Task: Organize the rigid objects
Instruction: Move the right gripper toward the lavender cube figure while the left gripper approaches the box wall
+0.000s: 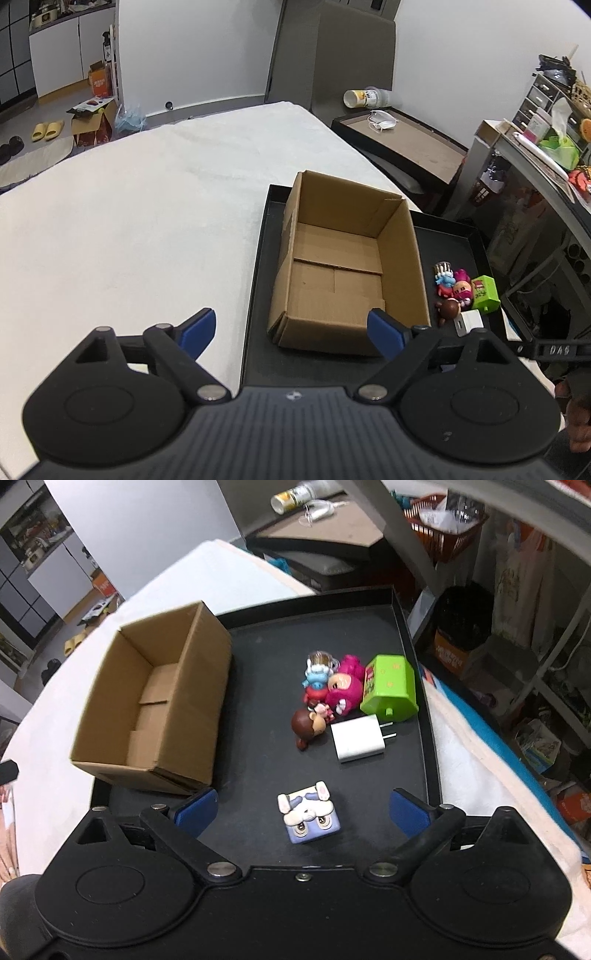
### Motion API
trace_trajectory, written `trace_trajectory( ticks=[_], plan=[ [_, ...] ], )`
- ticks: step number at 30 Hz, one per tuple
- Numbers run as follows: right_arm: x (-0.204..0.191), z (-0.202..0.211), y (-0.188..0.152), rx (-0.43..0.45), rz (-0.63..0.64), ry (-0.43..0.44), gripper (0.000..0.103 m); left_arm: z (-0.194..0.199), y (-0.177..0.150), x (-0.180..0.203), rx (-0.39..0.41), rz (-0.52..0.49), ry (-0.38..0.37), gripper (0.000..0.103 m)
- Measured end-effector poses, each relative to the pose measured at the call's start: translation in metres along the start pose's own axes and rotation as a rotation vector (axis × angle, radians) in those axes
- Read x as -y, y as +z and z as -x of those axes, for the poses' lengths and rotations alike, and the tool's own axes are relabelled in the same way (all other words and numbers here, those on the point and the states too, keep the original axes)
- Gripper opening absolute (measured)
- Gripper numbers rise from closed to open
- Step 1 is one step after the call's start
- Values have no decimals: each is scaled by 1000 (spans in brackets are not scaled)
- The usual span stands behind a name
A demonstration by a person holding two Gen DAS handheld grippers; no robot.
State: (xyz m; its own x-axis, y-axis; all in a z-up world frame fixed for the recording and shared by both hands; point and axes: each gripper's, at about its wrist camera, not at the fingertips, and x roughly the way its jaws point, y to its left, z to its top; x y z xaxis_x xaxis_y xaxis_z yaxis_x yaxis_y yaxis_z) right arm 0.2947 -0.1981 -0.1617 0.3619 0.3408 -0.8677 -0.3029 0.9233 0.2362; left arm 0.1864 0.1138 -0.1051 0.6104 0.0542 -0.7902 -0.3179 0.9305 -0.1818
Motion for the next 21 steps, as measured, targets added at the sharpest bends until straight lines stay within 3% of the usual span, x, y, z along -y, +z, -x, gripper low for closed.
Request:
trace_trajectory(
  ticks=[6,10,17,21],
  plan=[
    [0,-16,0,-18,52,-48,97,-27,6,-4,-40,19,1,71],
    [6,-34,0,-67,35,-55,96,-44,8,-5,-72,37,4,70],
    [6,-58,0,-133,42,-31,96,-70,14,-4,-106,62,11,54],
    [4,-68,-2,-169,53,-38,93,-83,16,-5,-123,70,24,52]
  ],
)
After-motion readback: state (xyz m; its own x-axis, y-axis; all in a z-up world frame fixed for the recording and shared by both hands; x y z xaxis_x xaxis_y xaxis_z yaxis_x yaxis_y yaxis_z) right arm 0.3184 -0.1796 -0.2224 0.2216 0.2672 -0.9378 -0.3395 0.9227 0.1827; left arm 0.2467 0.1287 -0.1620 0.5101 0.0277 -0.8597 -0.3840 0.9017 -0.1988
